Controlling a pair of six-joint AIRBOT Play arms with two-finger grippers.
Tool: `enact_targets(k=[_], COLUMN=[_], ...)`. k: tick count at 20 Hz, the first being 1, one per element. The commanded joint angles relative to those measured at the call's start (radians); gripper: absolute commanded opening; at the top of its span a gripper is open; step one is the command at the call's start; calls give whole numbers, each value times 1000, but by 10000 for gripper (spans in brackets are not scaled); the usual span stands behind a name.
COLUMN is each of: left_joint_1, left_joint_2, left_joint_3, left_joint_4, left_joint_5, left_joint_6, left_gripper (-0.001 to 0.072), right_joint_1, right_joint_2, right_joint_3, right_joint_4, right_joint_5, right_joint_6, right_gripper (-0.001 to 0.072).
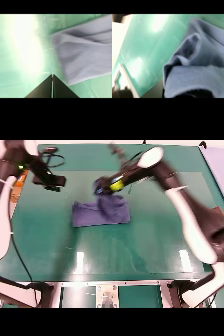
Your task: Fold the shirts.
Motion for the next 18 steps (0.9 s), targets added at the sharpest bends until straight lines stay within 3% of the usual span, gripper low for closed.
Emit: enact_targets(k=[1,2,4,5,6,11,13,15,18], left_joint_1=[95,114,155,170,184,200,200,200,200], left_joint_2=[35,35,35,35,35,35,35,35,35], left_joint_3=[2,2,2,2,2,2,2,2,2], left_joint_4=[61,60,48,40,29,-8,-8,-8,-9], left_joint_5=[-23,-24,-26,-23,-19,-4,-6,-13,-15], left_joint_6=[1,1,1,0,1,1,1,1,0], left_gripper=[23,23,23,23,23,23,23,23,23], right_joint_1=[221,250,225,171,102,-305,-420,-483,-476], right_joint_2=[-213,-259,-275,-257,-231,-61,-47,-47,-50], right_joint_3=[-4,4,34,63,89,102,74,-13,-224], right_joint_4=[65,75,48,8,-27,-151,-160,-159,-123], right_joint_5=[-432,-489,-433,-337,-240,122,237,264,166], right_joint_6=[4,4,4,4,5,71,75,74,43], right_gripper=[413,600,569,551,479,479,514,561,576])
